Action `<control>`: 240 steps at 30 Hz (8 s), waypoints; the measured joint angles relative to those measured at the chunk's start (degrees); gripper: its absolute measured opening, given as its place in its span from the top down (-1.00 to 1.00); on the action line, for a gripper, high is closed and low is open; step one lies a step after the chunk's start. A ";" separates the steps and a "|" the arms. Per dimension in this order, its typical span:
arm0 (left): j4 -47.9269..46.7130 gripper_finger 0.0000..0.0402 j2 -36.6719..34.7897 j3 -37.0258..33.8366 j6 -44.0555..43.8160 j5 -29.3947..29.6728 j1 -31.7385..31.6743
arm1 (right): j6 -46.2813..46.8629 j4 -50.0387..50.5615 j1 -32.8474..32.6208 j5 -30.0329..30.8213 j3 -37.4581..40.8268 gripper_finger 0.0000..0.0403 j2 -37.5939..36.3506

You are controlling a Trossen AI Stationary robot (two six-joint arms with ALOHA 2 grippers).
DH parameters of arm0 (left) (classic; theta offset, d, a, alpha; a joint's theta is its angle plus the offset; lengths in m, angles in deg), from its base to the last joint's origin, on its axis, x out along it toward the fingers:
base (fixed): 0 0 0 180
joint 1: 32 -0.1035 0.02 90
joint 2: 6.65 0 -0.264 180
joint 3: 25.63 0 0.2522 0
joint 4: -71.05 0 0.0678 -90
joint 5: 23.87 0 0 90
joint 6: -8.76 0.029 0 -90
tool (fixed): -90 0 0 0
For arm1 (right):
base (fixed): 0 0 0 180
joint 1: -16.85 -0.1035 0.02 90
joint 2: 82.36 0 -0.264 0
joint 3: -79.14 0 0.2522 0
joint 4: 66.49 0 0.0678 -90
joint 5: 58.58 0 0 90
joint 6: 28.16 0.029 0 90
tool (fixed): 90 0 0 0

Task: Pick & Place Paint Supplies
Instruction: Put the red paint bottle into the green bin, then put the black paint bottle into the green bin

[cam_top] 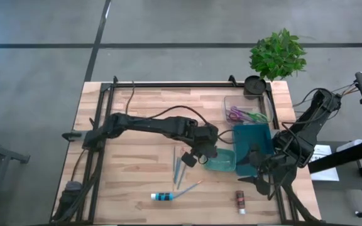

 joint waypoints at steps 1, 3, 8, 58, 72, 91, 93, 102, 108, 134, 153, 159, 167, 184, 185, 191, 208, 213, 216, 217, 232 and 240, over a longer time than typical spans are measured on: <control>0.56 0.40 0.40 -0.03 0.21 -0.08 -0.09 | -0.04 0.02 0.00 0.04 0.00 -0.50 0.02; 1.67 0.40 0.95 0.28 0.47 -0.56 -0.31 | -0.29 0.76 0.00 0.06 0.07 -0.50 0.10; 2.41 0.40 1.65 0.43 0.42 -1.74 -0.73 | -1.38 1.20 0.02 0.09 0.74 -0.50 0.11; 1.31 0.40 3.90 -3.85 -4.45 -5.14 -0.72 | -1.05 0.28 0.00 1.49 3.12 -0.50 0.11; 0.79 0.40 3.88 -3.85 -5.40 -6.32 0.96 | -1.04 -0.27 0.00 1.40 3.19 -0.50 0.11; 3.69 0.40 3.81 -3.77 -7.78 -10.67 1.33 | -1.05 -0.50 0.00 1.40 3.19 -0.50 0.11; 3.73 0.40 3.81 -3.77 -7.71 -9.70 1.33 | -1.05 -0.50 0.00 1.42 3.19 -0.50 0.11; 2.42 0.40 3.68 -3.77 -2.85 -3.76 1.11 | -1.05 -0.59 0.00 1.40 3.19 -0.50 0.11; 0.92 0.40 3.68 -3.77 -2.10 -1.36 1.05 | -1.46 -0.59 0.02 1.42 3.21 -0.50 0.09; 3.46 0.38 5.60 -3.99 -2.58 -3.76 0.31 | -2.58 -0.79 0.04 1.51 3.26 -0.50 0.07; 3.50 0.34 5.74 -3.99 -2.34 -2.71 -0.18 | -2.42 -1.51 0.00 1.49 3.87 -0.50 0.04; 3.50 0.12 5.74 -3.99 -2.31 -2.71 -0.18 | -2.38 -1.68 0.00 1.49 3.96 -0.50 0.04; 3.73 -0.06 5.74 -3.98 -2.23 -2.71 -0.20 | -2.36 -1.86 0.00 1.46 3.96 -0.50 0.07; 5.58 -0.07 5.76 -3.96 -1.88 -1.52 -0.67 | -2.34 -1.93 0.00 1.40 3.96 -0.50 0.11; 5.75 -0.07 5.76 -3.96 -1.84 -0.96 -0.73 | -2.34 -1.95 0.00 1.40 3.96 -0.50 0.11; 6.21 -0.07 5.22 -3.96 -1.66 1.14 -1.40 | -2.25 -2.02 0.00 1.38 4.09 -0.50 0.11; -25.25 -0.07 -1.94 -3.88 -13.19 10.88 -5.47 | -1.27 -1.95 0.00 1.33 4.17 -0.50 0.11; -31.05 -0.07 -4.54 -7.62 -17.08 13.93 -6.71 | -1.25 -2.13 0.00 1.35 4.17 -0.50 0.09; -28.84 -0.07 -7.98 -14.28 -17.16 14.62 -7.92 | -1.05 -2.50 0.00 1.38 4.17 -0.50 0.09; -28.23 -0.07 -9.35 -17.13 -17.18 15.35 -8.42 | -1.03 -2.54 0.00 1.38 4.17 -0.50 0.11; -0.80 -0.07 -33.15 -52.33 -9.19 16.79 -13.22 | -2.55 -3.26 0.07 3.03 4.17 -0.50 0.72; 2.83 -0.07 -32.53 -53.80 -7.46 15.69 -14.88 | -2.71 -3.78 0.04 3.04 4.17 -0.50 0.70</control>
